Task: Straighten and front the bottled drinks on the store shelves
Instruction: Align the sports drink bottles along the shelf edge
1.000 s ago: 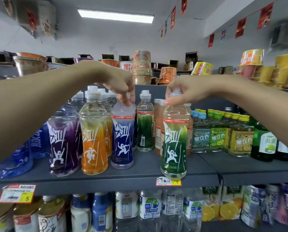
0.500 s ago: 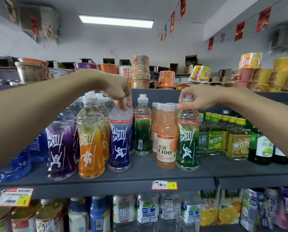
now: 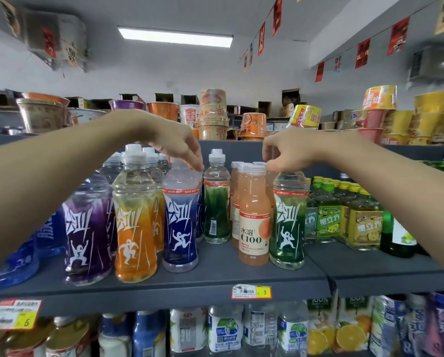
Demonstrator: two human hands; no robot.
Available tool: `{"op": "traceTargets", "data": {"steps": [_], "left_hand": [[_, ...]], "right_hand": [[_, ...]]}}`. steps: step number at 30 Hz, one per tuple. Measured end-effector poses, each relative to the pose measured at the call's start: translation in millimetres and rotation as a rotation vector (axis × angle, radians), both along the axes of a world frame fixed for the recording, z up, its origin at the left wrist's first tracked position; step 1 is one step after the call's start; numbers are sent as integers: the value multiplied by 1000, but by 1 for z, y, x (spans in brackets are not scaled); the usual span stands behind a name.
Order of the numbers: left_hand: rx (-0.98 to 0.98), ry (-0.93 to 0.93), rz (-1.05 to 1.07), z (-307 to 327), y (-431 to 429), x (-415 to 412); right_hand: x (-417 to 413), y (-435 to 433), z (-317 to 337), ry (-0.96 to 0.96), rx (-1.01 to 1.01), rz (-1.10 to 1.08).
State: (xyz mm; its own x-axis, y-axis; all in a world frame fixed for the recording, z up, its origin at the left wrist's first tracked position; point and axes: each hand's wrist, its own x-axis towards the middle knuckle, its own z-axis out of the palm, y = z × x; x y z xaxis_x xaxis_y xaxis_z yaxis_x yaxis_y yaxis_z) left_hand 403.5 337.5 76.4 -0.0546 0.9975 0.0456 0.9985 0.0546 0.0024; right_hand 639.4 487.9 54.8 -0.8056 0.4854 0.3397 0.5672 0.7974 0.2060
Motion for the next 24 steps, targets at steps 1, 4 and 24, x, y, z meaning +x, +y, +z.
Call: {"op": "traceTargets", "data": {"steps": [1,4,24], "left_hand": [[13,0,3,0,0,1],[78,-28,3,0,2,1],[154,-152,220,22,57,-34]], "right_hand": [[-5,-3,3,-11,18,-18],[-20,-11,7,-21,122,-55],[-131,28,1,-38,-66,129]]}}
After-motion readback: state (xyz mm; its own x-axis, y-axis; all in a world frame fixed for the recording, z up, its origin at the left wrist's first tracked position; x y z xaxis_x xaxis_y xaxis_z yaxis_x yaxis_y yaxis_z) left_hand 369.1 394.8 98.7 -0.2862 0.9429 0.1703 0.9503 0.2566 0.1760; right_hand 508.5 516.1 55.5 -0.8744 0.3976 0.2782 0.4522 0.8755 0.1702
